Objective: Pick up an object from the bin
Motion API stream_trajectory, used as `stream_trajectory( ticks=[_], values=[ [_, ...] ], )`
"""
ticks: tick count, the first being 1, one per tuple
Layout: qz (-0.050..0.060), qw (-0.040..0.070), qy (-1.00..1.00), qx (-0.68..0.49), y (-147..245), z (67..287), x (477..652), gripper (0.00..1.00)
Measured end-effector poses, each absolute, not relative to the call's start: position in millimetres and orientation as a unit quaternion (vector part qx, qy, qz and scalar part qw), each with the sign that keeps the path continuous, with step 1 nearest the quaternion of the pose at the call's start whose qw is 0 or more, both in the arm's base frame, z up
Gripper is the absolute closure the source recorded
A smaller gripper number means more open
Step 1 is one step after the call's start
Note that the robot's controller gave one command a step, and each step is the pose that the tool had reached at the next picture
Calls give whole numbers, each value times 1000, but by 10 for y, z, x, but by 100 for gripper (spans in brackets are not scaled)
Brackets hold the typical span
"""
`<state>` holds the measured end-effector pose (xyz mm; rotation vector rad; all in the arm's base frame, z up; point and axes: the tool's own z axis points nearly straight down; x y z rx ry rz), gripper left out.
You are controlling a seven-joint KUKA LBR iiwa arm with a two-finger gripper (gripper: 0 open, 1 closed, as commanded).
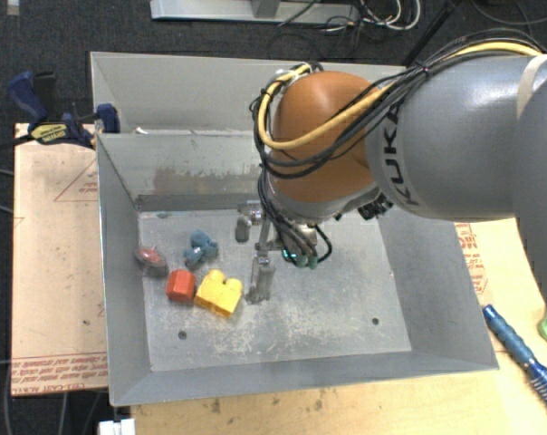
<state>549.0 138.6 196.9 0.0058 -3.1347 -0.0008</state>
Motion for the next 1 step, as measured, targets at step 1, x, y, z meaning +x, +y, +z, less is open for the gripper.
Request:
stream_trajectory(
  ticks=[1],
  values=[
    [0,3,-999,50,1638,657,5461,0]
  ],
)
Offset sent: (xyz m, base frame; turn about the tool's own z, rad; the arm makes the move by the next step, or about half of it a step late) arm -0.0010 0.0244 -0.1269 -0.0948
